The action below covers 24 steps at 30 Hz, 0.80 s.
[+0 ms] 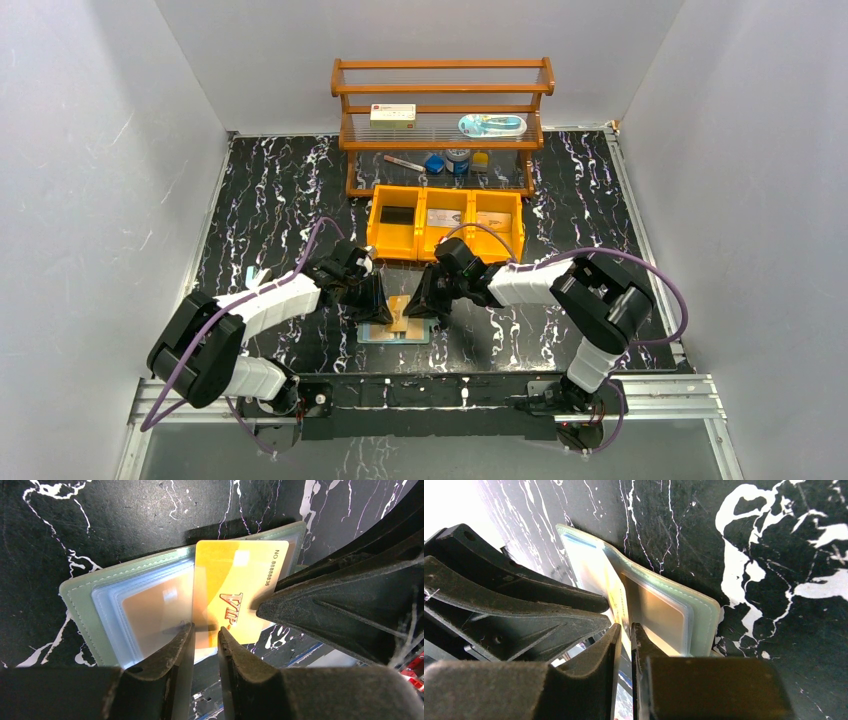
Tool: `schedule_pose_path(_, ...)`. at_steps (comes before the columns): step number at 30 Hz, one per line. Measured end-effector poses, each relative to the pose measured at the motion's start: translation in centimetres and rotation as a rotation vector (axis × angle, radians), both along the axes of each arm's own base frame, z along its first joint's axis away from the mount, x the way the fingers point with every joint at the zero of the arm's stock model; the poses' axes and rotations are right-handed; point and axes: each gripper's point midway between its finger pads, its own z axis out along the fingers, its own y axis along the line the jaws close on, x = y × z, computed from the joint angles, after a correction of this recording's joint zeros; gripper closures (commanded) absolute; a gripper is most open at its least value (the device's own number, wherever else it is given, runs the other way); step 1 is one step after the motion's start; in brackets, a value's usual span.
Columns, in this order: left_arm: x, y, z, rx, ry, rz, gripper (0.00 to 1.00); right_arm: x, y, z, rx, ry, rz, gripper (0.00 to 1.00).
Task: Take the credit cards out of the card holder
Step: Remove the credit card from the card holder.
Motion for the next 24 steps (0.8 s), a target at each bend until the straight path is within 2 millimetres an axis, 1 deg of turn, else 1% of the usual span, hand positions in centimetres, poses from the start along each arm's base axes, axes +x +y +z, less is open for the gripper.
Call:
schedule_pose_path(7, 0.0, 0.0, 0.0, 0.000, 0.000, 0.000, 0.78, 0.3, 0.4, 0.0, 0.017, 0.001, -0.010, 0.81)
schedule_pose_path(10, 0.0, 0.0, 0.0, 0.000, 0.000, 0.000, 0.78, 0.2, 0.3, -0.4, 0.008, 0.011, -0.009, 0.86)
schedule_pose_path(12, 0.0, 0.0, 0.0, 0.001, 0.000, 0.000, 0.78, 0.1, 0.3, -0.6, 0.008, 0.019, -0.004, 0.92)
schedule_pose_path(15, 0.0, 0.0, 0.0, 0.001, 0.001, 0.000, 0.78, 0.1, 0.4, -0.4, 0.013, 0.018, 0.000, 0.99)
schedule_pose_path(19, 0.0, 0.1, 0.0, 0.006, -0.001, 0.003, 0.74, 0.3, 0.4, 0.3, 0.016, -0.010, 0.006, 1.00)
schedule_pose_path(24, 0.1, 0.9, 0.3, 0.034, -0.024, 0.019, 0.69, 0.5, -0.6, 1.1, -0.015, -0.048, 0.007, 1.00)
